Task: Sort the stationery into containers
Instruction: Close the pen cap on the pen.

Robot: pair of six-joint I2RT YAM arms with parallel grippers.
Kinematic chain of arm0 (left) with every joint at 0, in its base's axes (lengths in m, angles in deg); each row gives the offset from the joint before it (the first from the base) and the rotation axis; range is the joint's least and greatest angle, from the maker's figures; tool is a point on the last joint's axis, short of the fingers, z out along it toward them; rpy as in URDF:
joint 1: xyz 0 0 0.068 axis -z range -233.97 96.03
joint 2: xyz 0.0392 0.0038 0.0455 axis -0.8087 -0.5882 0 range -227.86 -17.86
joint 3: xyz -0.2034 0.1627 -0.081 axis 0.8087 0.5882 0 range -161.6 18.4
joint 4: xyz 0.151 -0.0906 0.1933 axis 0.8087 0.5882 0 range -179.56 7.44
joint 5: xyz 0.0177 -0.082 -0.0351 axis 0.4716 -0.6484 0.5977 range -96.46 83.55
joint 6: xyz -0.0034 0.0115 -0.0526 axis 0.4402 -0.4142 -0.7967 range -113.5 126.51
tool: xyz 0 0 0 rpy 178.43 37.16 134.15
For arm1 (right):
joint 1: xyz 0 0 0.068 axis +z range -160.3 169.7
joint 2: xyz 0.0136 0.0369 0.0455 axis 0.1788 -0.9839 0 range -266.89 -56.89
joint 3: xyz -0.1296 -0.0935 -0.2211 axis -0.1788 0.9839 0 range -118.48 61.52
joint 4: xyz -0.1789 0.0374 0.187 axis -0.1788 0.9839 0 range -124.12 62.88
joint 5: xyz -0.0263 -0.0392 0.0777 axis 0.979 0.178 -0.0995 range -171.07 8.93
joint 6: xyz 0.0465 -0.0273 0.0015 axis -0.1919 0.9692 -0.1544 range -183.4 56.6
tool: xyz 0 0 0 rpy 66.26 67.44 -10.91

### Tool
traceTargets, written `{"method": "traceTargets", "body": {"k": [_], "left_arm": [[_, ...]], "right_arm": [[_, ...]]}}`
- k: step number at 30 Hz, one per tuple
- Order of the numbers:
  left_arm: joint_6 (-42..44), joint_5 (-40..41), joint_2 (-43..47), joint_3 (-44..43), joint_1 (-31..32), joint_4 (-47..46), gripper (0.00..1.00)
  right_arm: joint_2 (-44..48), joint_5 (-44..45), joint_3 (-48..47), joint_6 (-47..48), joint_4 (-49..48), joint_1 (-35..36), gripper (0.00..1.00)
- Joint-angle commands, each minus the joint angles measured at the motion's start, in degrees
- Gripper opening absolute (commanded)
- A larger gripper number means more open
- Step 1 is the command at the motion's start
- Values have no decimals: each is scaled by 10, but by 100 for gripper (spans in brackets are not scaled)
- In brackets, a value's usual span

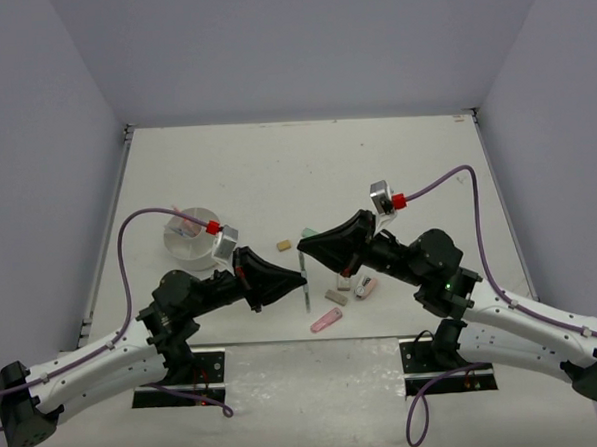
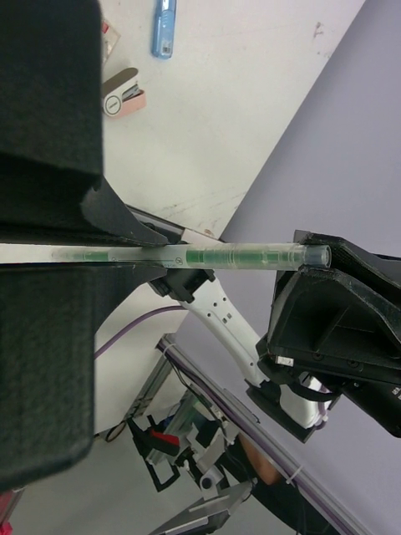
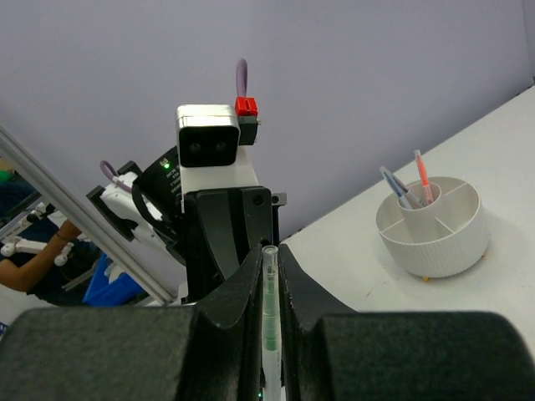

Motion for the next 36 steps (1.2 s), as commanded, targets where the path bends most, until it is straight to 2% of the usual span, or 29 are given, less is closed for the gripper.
{"method": "traceTargets", "body": {"k": [1, 3, 5, 8, 9, 12, 15, 16, 21, 23, 24, 28, 32, 33, 36], "left_arm": [[26, 32, 3, -33, -1, -22, 0], [27, 33, 1, -32, -1, -20, 0], [31, 33, -1, -35, -1, -13, 0], [37, 24, -9, -44, -1, -1, 0], [37, 23, -13, -44, -1, -2, 0], [35, 20, -18, -41, -1, -3, 0], [35, 22, -18, -38, -1, -4, 0], [36, 23, -18, -38, -1, -4, 0], [38, 33, -18, -52, -1, 7, 0], [40, 36, -15, -57, -1, 9, 0], [42, 39, -14, -61, -1, 11, 0], [49, 43, -16, -68, -1, 21, 0], [51, 48, -12, -64, -1, 23, 0], [52, 49, -11, -64, -1, 26, 3], [55, 43, -15, -68, -1, 34, 22]], "right_arm": [[4, -19, 11, 1, 8, 2, 11], [5, -23, 11, 2, 7, 2, 22], [5, -25, 9, 1, 10, 3, 46], [5, -23, 3, 0, 23, 3, 62], [6, -21, 1, 2, 25, 3, 64], [9, -21, -1, 4, 30, 2, 61], [8, -32, -2, 5, 30, 3, 46], [6, -35, -2, 6, 29, 3, 44], [-9, -46, 3, 1, 23, 3, 47], [-10, -50, 9, -1, 18, 2, 44], [-11, -53, 12, -1, 15, 2, 41], [-9, -59, 16, -1, 11, 2, 18], [-3, -54, 16, 2, 11, 3, 2], [-2, -53, 16, 2, 11, 2, 0], [1, -52, 16, 1, 8, 2, 0]]}}
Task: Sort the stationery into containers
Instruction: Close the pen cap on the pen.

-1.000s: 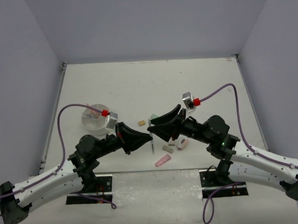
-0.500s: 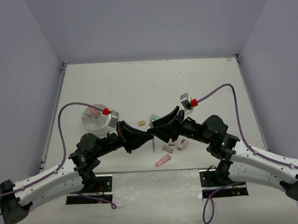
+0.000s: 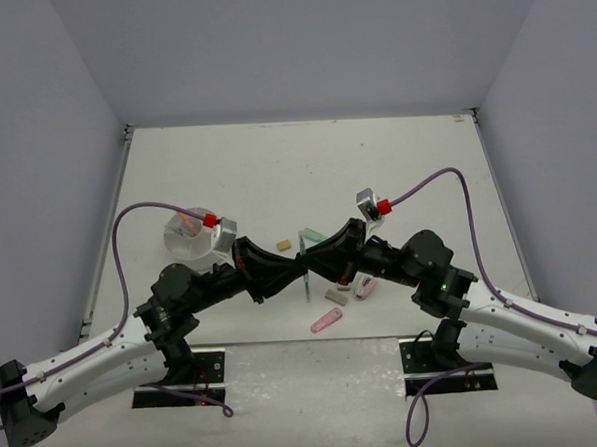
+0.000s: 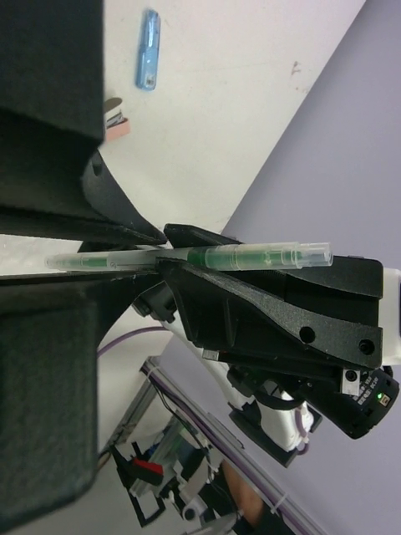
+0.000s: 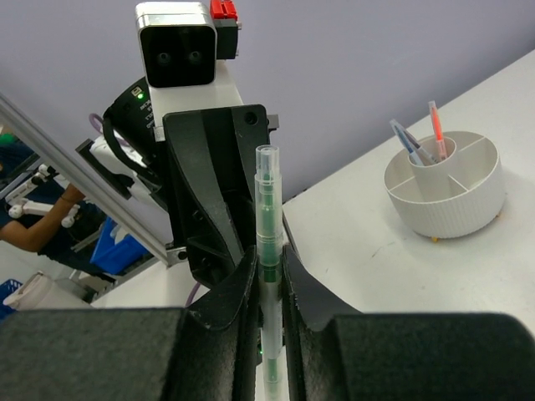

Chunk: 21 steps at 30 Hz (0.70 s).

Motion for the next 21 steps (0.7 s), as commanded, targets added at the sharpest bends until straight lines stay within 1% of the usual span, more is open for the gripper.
{"method": "traceTargets", "body": {"k": [1, 2, 4, 6, 9, 11, 14, 16, 17, 21], "left_arm": [[27, 6, 0, -24, -1, 1, 25], [26, 0, -3, -24, -1, 1, 30], [25, -7, -10, -20, -1, -4, 43], [20, -14, -21, -12, -1, -13, 50], [10, -22, -32, -2, -1, -34, 46], [5, -23, -36, 4, -1, -48, 45], [3, -24, -42, 3, -1, -59, 39], [3, -23, -42, 2, -1, -65, 32], [2, -23, -42, 2, -1, -69, 31], [4, -28, -42, 2, 0, -84, 31]], "right_arm": [[12, -10, 4, 0, -22, 2, 0], [13, -8, 5, -1, -25, 2, 0], [16, -5, 4, -2, -29, 2, 0], [14, -1, 0, -4, -34, 3, 0], [7, 0, -6, -6, -42, 3, 0], [4, 1, -9, -9, -47, 3, 0], [-6, -8, -16, -14, -56, 3, 0], [-12, -11, -17, -17, -61, 3, 0], [-13, -13, -17, -18, -64, 3, 0], [-21, -14, -13, -24, -77, 3, 0]]}}
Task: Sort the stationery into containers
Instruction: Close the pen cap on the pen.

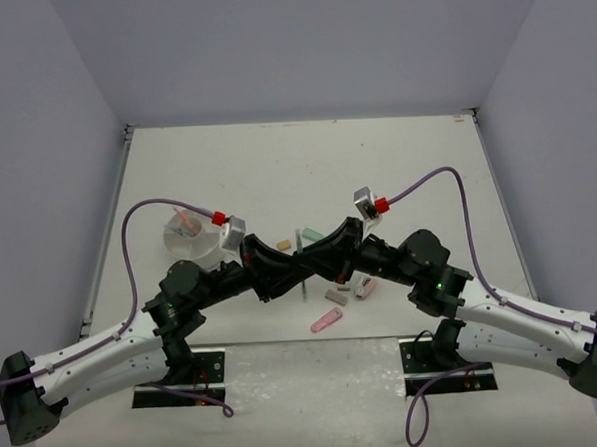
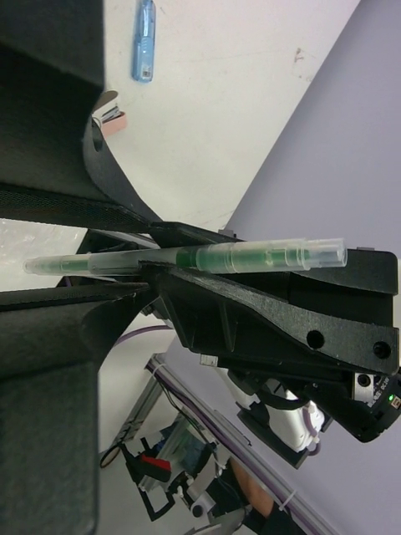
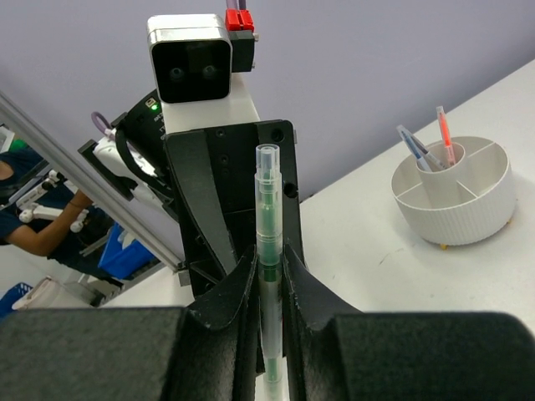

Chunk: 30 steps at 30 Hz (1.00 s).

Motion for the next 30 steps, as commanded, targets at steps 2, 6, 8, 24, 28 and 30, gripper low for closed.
{"method": "traceTargets", "body": {"k": [2, 6, 8, 24, 28, 30], "left_arm": [[3, -10, -2, 1, -1, -49, 21], [3, -8, -2, 3, -1, -42, 0], [5, -5, 3, 7, -1, -38, 0], [62, -34, 20, -10, -1, 24, 0], [68, -53, 11, -8, -1, 21, 0], [72, -58, 9, -8, 0, 23, 0]], "right_arm": [[-9, -13, -13, -13, -51, 2, 0], [-11, -15, -17, -12, -50, 3, 0], [-9, -14, -20, -9, -44, 3, 6], [9, 18, -92, 39, 95, 3, 67], [6, 44, -140, 50, 161, 3, 67], [4, 53, -151, 54, 180, 2, 67]]}}
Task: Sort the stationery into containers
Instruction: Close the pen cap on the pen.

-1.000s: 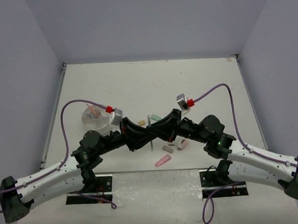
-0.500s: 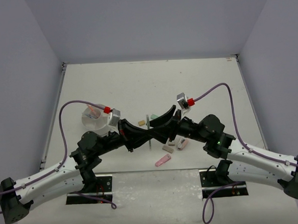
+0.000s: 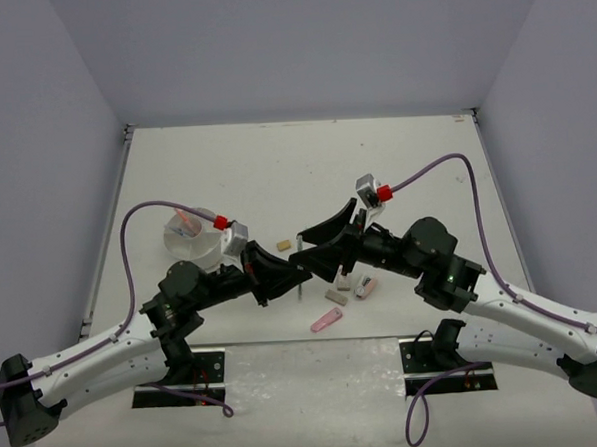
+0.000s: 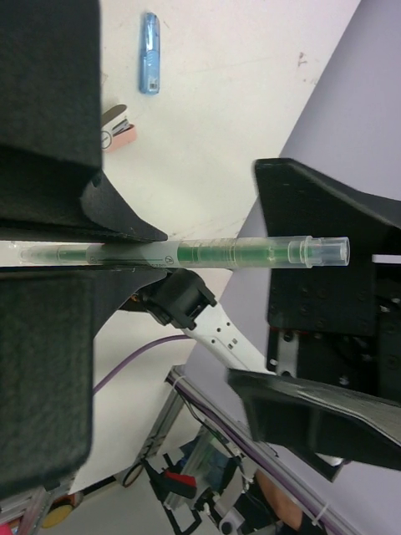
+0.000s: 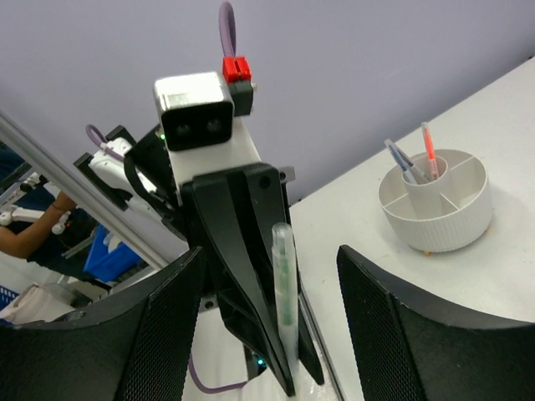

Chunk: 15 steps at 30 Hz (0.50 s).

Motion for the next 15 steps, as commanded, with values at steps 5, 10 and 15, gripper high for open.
{"method": "traceTargets", "body": {"k": [5, 10, 15], "left_arm": [[35, -42, -13, -14, -1, 4, 0], [38, -45, -15, -14, -1, 6, 0], [40, -36, -16, -17, 0, 15, 0]], "right_arm": [[1, 34, -58, 27, 67, 3, 61], [-9, 25, -53, 27, 64, 3, 48], [-15, 12, -53, 28, 64, 3, 34]]}}
